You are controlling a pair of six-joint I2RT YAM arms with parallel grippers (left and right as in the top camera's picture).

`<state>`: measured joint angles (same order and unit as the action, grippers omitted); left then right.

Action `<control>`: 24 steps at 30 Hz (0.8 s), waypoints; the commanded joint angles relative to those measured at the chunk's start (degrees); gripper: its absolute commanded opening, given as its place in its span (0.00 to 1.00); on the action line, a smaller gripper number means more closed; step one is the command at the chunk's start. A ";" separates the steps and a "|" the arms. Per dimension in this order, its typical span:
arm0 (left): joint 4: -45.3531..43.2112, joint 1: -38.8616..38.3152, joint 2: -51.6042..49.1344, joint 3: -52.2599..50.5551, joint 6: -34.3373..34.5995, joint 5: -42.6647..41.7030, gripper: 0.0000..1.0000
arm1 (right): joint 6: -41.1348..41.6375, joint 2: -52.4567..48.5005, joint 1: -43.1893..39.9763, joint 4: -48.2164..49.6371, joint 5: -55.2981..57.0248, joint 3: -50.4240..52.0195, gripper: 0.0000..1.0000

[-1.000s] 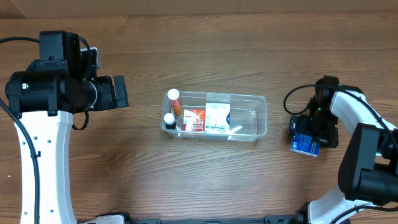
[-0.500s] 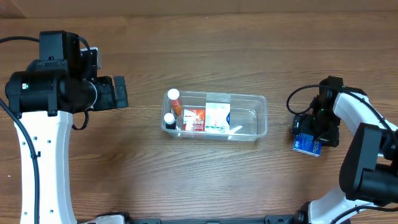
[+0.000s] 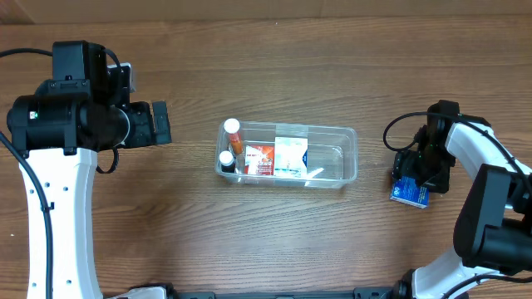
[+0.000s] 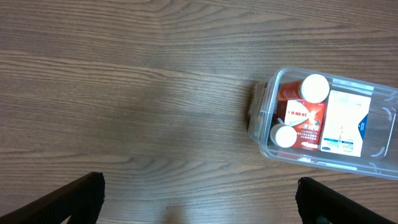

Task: Pack container
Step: 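Close the right gripper on the blue Vicks box, then carry the Vicks box into the container's right end and lower it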

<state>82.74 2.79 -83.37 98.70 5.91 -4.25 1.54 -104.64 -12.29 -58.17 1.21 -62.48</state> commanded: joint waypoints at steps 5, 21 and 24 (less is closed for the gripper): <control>-0.04 0.57 0.22 -0.09 -0.81 0.39 1.00 | 0.37 3.37 1.49 -2.62 -1.38 -5.73 0.73; -0.07 0.57 0.22 -0.09 -0.74 0.35 1.00 | 15.96 29.88 30.03 -12.04 -3.91 -16.74 0.67; -0.04 0.57 0.22 -0.09 -0.74 0.35 1.00 | 20.76 26.32 33.38 -11.30 -3.91 -16.72 0.67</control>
<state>82.72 2.79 -83.37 98.70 5.78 -4.25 15.81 -75.33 19.00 -70.13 -2.74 -77.97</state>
